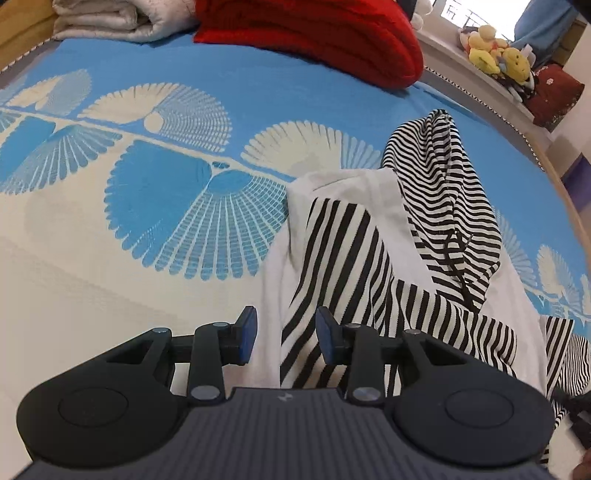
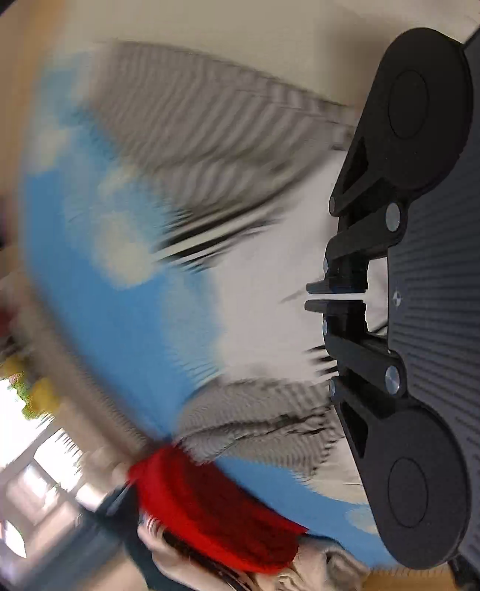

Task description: Fold small clothes

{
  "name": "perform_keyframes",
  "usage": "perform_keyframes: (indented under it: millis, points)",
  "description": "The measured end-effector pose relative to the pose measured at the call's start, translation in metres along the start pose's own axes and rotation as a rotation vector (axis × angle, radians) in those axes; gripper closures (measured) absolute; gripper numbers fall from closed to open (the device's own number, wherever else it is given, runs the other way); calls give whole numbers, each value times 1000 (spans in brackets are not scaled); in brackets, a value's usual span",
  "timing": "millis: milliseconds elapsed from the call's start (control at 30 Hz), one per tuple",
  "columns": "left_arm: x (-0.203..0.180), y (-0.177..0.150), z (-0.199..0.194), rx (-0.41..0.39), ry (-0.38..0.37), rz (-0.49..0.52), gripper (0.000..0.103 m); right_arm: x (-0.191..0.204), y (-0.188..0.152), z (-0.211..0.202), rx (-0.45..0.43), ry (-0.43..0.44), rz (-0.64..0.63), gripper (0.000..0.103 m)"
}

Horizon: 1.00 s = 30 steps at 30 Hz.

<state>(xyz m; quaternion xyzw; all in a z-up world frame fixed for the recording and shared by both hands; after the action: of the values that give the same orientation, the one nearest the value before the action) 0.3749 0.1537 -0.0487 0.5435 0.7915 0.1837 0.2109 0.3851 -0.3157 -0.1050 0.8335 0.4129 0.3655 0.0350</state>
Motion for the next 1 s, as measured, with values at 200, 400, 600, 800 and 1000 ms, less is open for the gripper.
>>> perform_keyframes:
  millis: [200,400,600,800,1000]
  points:
    - [2,2,1,-2,-8,-16,64,-4,-17,42,158,14,107,63]
    - [6,10,0,-10,-5,-35,64,7,-28,60,153,-13,144,91]
    - [6,8,0,-4,-3,-22,64,37,-20,-10,-184,70,21,95]
    - [-5,-1,7,28,-5,-1,64,-7,-28,15,9,-181,75,87]
    - [-21,-13,14,69,-43,40,64,-2,-19,-5,-102,-212,42,80]
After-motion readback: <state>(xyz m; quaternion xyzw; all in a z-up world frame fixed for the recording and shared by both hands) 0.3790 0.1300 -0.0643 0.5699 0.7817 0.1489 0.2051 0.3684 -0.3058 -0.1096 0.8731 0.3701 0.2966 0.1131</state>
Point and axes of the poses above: each gripper's, at about its wrist camera, not at the fingertips, and z roughly the way its jaws point, x to its left, y to its top, the point moved 2 cm from there along z, roughly the way its jaws point, and after that the axes turned 3 degrees about z, right-handed, at the moved point
